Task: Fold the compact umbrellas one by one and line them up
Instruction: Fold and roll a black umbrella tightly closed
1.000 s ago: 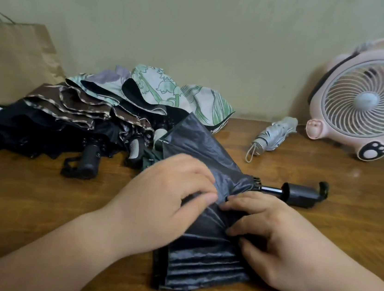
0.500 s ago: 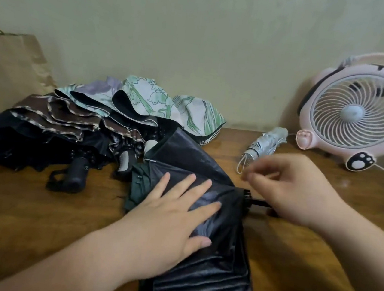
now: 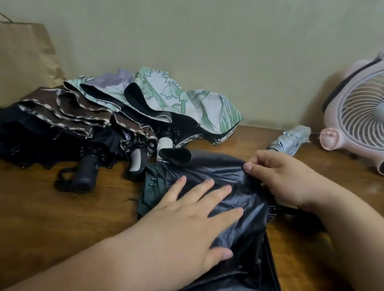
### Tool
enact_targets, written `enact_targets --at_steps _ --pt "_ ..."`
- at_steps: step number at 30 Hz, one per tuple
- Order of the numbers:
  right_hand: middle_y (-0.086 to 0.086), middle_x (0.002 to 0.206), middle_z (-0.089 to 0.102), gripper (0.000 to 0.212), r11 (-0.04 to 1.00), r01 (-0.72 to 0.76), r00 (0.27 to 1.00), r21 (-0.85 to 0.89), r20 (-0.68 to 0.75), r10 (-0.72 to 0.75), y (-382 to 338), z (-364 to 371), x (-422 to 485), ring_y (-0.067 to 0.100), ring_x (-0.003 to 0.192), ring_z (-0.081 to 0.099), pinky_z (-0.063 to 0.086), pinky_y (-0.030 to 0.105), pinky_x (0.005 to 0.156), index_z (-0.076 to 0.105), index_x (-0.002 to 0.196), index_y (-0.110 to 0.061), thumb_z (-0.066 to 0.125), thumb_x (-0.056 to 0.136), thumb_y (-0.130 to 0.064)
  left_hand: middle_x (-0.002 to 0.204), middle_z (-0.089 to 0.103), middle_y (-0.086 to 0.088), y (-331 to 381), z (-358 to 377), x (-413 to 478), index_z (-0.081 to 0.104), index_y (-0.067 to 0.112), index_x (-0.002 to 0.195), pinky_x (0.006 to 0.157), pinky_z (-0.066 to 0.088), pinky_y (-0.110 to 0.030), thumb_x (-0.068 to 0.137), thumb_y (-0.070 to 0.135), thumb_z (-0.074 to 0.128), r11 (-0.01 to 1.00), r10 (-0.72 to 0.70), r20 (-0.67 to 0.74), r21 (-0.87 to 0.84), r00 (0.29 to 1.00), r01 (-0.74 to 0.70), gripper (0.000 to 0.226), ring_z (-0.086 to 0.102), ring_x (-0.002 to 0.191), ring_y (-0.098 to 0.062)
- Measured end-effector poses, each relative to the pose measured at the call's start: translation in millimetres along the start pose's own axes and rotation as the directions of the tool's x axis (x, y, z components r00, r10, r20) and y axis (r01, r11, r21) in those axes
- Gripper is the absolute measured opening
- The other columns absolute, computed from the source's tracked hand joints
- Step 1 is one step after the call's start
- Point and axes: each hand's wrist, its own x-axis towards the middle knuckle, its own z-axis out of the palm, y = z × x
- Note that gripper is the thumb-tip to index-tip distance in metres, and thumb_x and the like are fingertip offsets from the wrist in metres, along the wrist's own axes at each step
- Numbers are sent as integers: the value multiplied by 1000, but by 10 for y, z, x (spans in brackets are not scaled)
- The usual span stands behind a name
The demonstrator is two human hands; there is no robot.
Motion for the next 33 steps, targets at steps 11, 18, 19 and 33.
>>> enact_targets --at_steps 11,18,19,33 --pt "5 85 69 23 960 203 978 191 14 -210 -74 -20 -148 15 72 62 53 26 69 69 101 -11 73 87 6 166 -22 21 17 -30 -44 1 49 159 126 -9 -42 103 64 33 999 4 -26 -50 1000 -5 66 -22 152 -5" --pt "-13 67 61 28 969 241 970 -59 26 -240 -145 -44 -190 1 60 55 40 13 61 72 109 -26 76 87 -9 105 62 20 -208 -132 -84 70 32 105 96 49 -29 92 40 67 953 -147 -503 -304 852 -15 16 55 103 0" --pt "-15 64 59 29 966 235 972 -106 46 -232 -153 -46 -183 0 57 52 39 12 59 72 110 -29 76 88 -11 98 61 20 -249 -146 -89 70 31 99 91 50 -29 91 35 71 940 -216 -528 -340 821 29 9 55 96 -1" --pt "-6 85 76 28 964 259 966 -58 3 -259 -185 -29 -247 9 75 71 56 29 72 59 71 -19 83 80 -5 101 70 20 -410 -161 -38 57 41 117 84 55 -24 73 40 90 589 -607 -313 -794 730 149 56 66 90 5"
